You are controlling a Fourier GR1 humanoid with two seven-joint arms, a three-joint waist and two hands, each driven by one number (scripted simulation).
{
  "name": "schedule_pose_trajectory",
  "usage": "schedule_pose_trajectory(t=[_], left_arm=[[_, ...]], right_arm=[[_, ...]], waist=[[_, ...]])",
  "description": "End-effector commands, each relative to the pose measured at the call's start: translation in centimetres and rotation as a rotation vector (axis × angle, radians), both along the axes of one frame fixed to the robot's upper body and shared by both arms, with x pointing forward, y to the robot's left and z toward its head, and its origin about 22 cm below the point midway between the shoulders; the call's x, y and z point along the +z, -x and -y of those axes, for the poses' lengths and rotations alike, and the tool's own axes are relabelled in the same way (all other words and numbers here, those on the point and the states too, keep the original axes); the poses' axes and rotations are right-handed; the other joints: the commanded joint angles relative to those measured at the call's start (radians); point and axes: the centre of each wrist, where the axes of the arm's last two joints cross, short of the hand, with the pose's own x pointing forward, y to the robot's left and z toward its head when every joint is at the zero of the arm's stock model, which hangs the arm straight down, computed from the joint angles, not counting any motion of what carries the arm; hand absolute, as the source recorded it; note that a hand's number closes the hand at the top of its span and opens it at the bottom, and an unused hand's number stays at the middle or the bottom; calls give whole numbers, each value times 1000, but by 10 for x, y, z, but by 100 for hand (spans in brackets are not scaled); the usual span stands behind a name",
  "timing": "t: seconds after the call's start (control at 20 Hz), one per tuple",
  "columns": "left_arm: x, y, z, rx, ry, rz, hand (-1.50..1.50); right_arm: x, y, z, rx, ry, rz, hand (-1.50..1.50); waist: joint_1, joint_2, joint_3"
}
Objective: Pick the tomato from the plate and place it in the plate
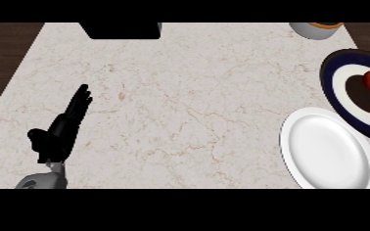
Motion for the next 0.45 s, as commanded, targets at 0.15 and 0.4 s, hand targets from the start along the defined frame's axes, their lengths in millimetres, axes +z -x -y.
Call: schedule_pose_trajectory(t=[0.15,0.4], left_arm=[[-9,11,-11,-6,-2,-4,0],[-5,2,4,-7,-14,0,0]], right_arm=[[-24,28,-7,29,34,-52,-150],[-16,36,0,10,68,-29,-150]], waist=[[8,0,1],[3,1,4]])
